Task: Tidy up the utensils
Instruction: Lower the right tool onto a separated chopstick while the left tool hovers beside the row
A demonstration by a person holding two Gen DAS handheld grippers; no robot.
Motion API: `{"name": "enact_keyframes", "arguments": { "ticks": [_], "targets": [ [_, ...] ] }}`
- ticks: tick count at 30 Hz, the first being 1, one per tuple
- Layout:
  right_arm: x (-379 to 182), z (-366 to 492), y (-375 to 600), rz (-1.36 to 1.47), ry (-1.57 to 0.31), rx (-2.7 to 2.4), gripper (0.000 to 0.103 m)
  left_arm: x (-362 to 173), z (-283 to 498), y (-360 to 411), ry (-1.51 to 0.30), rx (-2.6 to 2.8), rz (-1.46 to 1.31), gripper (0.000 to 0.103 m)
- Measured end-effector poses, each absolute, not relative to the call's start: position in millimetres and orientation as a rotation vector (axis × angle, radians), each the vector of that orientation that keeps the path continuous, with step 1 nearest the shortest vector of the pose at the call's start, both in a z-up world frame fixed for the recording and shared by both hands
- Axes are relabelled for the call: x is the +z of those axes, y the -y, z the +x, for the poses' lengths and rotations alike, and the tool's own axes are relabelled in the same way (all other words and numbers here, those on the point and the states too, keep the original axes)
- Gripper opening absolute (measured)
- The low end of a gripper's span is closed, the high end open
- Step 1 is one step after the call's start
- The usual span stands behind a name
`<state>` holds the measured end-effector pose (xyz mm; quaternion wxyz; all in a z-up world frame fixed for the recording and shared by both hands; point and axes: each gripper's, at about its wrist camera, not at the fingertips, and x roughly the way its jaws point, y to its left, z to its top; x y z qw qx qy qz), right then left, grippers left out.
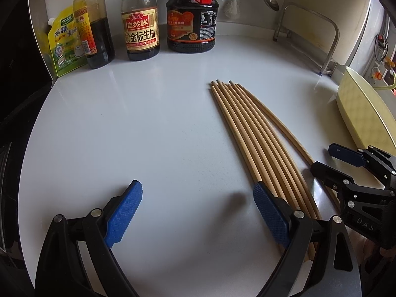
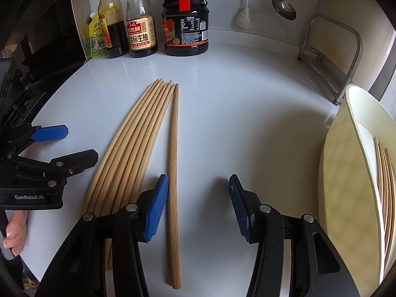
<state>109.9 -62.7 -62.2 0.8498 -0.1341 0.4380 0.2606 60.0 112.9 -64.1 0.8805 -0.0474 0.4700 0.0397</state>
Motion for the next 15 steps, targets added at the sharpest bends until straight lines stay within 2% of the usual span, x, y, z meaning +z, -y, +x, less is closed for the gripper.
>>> {"name": "enact_keyframes", "arguments": {
  "ticks": [15],
  "targets": [
    [-61.4, 113.3, 66.9, -0.271, -0.932, 0.552, 0.049, -65.4, 60.6, -104.3, -0.973, 0.047, -0.081, 0.096]
  ]
}}
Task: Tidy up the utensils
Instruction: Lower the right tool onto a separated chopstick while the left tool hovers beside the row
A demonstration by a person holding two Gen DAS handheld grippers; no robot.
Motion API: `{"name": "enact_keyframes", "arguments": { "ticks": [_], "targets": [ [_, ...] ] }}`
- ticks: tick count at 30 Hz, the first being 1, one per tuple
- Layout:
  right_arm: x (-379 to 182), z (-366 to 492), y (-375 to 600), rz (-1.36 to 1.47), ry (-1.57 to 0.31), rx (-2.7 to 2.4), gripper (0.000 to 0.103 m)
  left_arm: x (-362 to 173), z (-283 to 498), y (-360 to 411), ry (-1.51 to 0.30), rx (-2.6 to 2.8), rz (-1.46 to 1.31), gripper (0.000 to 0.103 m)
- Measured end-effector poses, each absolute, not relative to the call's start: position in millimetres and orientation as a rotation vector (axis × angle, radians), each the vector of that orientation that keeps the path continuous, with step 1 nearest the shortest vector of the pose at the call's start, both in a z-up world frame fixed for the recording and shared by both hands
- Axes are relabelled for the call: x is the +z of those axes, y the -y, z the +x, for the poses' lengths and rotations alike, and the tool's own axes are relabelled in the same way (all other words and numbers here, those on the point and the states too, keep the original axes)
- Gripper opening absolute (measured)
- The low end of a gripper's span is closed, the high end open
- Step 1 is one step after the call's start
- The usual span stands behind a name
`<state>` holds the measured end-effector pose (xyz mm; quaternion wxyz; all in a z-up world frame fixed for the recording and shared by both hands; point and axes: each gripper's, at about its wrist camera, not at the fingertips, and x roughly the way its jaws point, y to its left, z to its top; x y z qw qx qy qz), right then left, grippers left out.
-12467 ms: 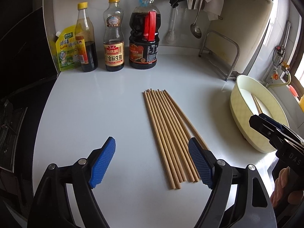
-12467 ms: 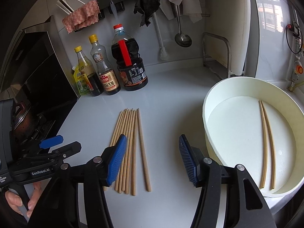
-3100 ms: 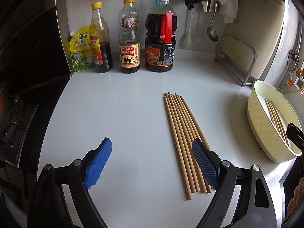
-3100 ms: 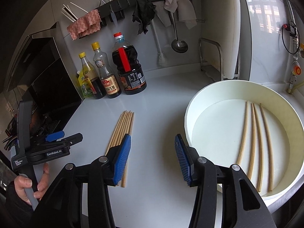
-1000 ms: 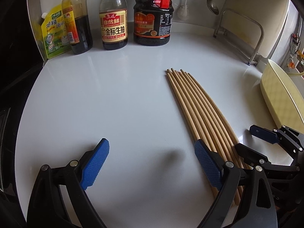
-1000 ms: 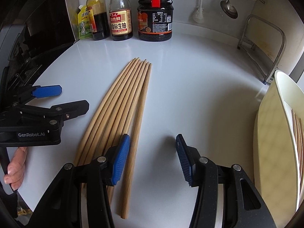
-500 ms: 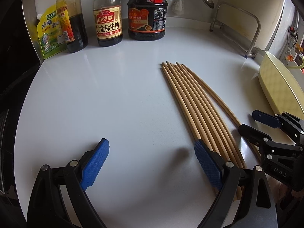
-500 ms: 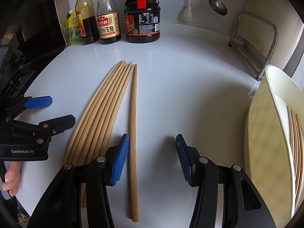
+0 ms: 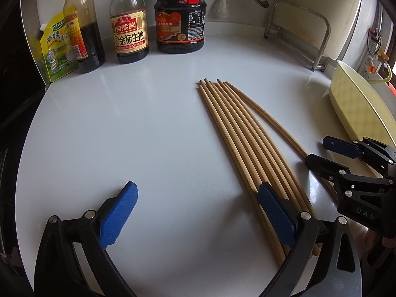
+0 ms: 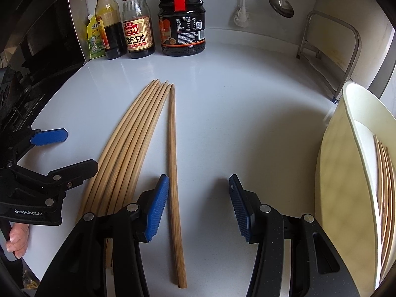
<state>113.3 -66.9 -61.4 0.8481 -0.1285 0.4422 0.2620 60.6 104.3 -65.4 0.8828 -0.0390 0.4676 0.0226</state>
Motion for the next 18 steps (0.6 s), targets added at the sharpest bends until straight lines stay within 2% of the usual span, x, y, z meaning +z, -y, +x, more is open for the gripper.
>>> {"name": "enact_keyframes", "arguments": {
  "ticks": [18],
  "targets": [
    [-61.7, 112.8, 67.0, -0.270, -0.931, 0.556, 0.049, -69.9, 65.4, -107.1, -0.989, 0.095, -0.053, 0.098]
  ]
}}
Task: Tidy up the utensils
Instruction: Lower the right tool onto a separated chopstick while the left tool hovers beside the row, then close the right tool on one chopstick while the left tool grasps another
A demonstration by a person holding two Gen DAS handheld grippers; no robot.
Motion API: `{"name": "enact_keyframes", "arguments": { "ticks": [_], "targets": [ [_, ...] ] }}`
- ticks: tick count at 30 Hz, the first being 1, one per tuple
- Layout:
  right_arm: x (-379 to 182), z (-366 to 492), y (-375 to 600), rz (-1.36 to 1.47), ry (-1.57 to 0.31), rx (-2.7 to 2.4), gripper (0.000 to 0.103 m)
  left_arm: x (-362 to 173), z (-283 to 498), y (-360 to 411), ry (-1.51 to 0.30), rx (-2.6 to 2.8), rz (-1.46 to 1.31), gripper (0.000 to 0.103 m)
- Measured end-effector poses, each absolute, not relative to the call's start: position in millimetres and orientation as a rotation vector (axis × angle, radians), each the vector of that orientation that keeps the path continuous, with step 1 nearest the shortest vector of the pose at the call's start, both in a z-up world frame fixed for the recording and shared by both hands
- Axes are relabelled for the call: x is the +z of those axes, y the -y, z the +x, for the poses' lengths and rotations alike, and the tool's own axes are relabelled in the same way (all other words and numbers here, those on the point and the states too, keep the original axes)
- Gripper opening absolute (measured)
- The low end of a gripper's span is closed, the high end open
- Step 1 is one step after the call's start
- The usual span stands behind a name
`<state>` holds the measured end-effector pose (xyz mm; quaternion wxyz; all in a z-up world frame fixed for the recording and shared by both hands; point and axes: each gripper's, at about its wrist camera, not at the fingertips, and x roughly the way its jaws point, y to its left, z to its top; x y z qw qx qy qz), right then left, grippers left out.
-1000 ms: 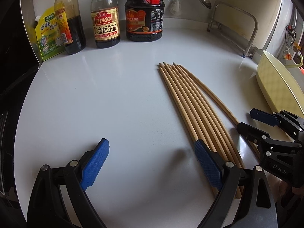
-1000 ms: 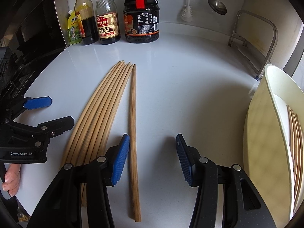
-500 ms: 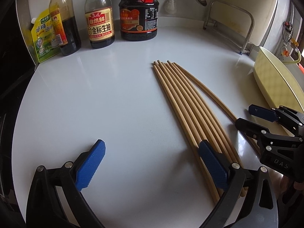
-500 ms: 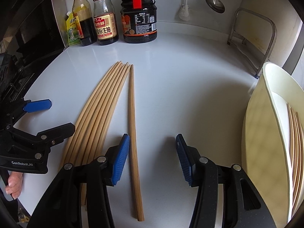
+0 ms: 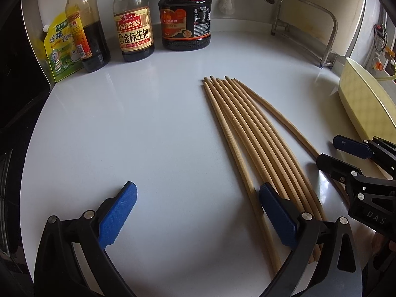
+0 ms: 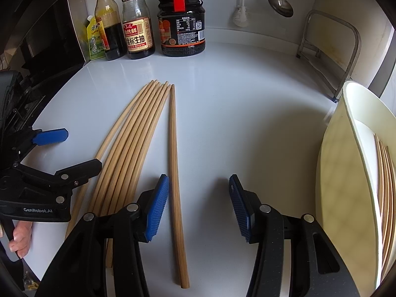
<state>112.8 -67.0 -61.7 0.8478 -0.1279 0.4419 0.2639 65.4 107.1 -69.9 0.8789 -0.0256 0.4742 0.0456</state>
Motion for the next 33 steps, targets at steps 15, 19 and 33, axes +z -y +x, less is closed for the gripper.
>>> {"name": "enact_keyframes", "arguments": {
  "ticks": [15, 19, 33],
  "targets": [
    [-64, 115, 54, -0.296, -0.901, 0.566, 0.045, -69, 74, -110, -0.971, 0.129, -0.065, 0.091],
    [-64, 117, 52, -0.296, -0.893, 0.554, 0.038, -69, 75, -108, -0.969, 0.133, -0.066, 0.091],
    [-64, 113, 40, -0.362, -0.863, 0.560, 0.010, -62, 72, -94, -0.926, 0.093, -0.032, 0.035]
  ]
}}
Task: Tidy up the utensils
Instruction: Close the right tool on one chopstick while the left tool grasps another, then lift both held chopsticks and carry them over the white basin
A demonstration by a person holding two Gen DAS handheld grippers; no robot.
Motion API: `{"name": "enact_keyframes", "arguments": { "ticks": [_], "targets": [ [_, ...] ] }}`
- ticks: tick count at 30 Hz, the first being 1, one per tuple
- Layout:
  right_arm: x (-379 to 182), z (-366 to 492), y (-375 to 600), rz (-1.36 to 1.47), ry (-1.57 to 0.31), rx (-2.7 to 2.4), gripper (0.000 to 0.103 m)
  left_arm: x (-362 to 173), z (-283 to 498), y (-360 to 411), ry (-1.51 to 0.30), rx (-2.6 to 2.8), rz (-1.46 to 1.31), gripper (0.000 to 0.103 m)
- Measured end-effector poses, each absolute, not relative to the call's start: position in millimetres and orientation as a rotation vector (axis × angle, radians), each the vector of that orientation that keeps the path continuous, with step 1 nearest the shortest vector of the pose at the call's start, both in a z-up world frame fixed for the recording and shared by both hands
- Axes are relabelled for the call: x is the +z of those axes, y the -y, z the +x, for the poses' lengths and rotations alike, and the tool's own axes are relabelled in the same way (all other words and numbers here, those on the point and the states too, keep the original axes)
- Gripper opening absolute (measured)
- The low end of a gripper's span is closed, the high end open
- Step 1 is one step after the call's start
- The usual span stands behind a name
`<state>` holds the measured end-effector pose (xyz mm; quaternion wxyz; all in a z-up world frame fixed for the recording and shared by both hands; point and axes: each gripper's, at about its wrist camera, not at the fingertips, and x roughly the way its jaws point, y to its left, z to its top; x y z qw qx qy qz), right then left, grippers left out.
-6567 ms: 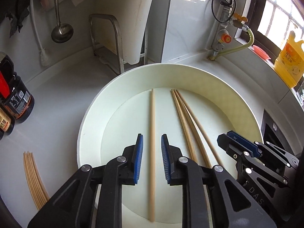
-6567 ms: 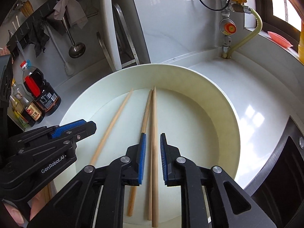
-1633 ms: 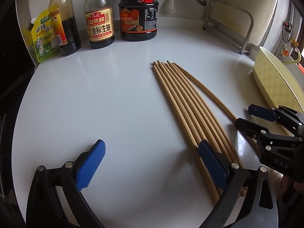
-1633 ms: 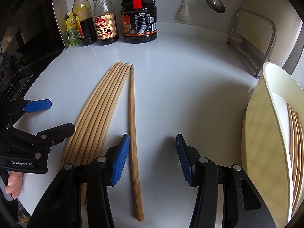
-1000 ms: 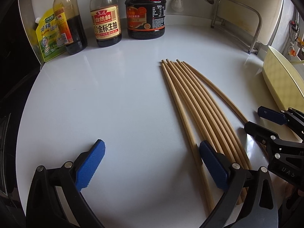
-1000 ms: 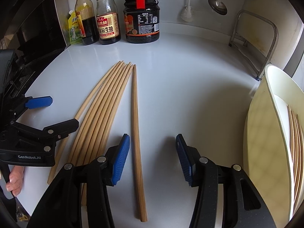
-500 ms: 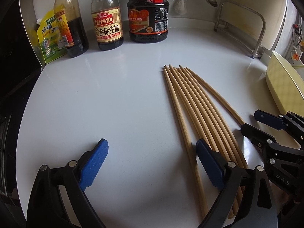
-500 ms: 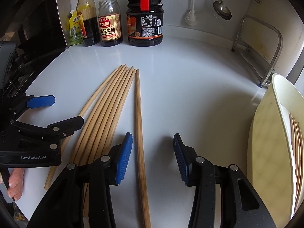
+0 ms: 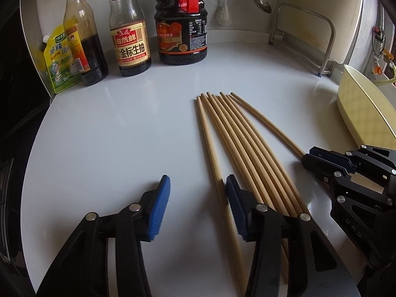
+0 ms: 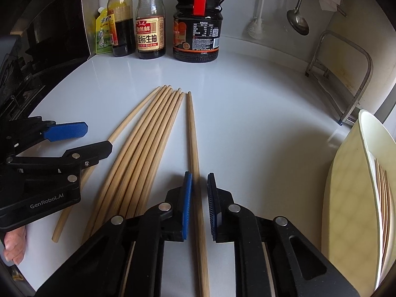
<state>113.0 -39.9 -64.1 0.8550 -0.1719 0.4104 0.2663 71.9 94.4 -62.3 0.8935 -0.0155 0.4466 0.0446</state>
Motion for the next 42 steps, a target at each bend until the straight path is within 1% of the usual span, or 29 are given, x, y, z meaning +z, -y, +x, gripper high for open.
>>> {"name": "enact_keyframes", "arguments": {
  "ticks": [1, 3, 4, 5, 12, 20, 24, 33, 42],
  "targets": [
    [-64, 113, 39, -0.364, -0.862, 0.563, 0.009, -62, 71, -93, -0.924, 0.086, -0.027, 0.030],
    [-64, 112, 39, -0.361, -0.860, 0.565, 0.007, -62, 71, -92, -0.921, 0.079, -0.021, 0.012],
    [-64, 113, 40, -0.356, -0.860, 0.565, 0.007, -61, 71, -91, -0.921, 0.077, -0.019, 0.009],
    [-64, 113, 40, -0.351, -0.861, 0.566, 0.007, -62, 71, -91, -0.921, 0.074, -0.021, 0.008],
    [-62, 113, 46, -0.296, -0.869, 0.565, 0.006, -61, 70, -101, -0.926, 0.027, -0.099, 0.007],
    [-46, 102, 51, -0.261, -0.835, 0.572, 0.006, -60, 68, -113, -0.925, 0.017, -0.175, 0.007],
    [-30, 96, 59, -0.220, -0.806, 0.573, 0.006, -54, 67, -112, -0.912, 0.029, -0.158, 0.007],
    [18, 76, 93, -0.112, -0.719, 0.556, 0.006, -18, 72, -100, -0.870, -0.030, -0.156, 0.007],
    [48, 80, 161, 0.021, -0.680, 0.453, 0.006, 18, 84, -52, -0.837, -0.129, -0.139, 0.007]
  ]
}}
